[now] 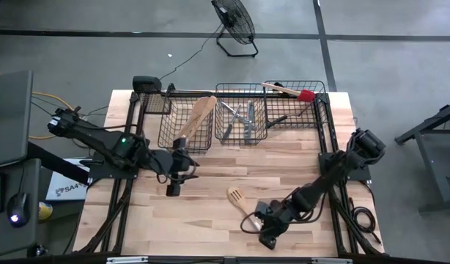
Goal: Pick & Place Kitchen Items
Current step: Put the wooden serving spoon into the left wire basket
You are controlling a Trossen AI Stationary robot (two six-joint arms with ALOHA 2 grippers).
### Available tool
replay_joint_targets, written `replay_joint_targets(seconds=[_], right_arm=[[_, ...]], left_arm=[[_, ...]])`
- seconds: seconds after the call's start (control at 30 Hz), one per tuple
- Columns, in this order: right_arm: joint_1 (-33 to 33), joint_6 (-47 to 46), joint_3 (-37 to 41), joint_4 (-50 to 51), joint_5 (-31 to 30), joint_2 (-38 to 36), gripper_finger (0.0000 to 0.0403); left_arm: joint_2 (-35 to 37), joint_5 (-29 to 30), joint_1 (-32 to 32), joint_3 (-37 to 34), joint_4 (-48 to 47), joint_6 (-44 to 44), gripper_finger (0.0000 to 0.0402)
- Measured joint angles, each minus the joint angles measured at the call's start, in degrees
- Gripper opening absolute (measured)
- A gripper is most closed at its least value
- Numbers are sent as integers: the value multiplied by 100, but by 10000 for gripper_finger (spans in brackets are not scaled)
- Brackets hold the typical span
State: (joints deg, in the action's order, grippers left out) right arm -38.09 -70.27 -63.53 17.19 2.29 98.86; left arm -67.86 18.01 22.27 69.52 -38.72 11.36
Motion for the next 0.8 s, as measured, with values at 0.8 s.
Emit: replay_joint_targets(seconds=[0.8], right_arm=[[290, 295, 0, -1267, -2053, 1123, 3]], left_arm=[[18, 99, -1, 4, -166, 351, 173]])
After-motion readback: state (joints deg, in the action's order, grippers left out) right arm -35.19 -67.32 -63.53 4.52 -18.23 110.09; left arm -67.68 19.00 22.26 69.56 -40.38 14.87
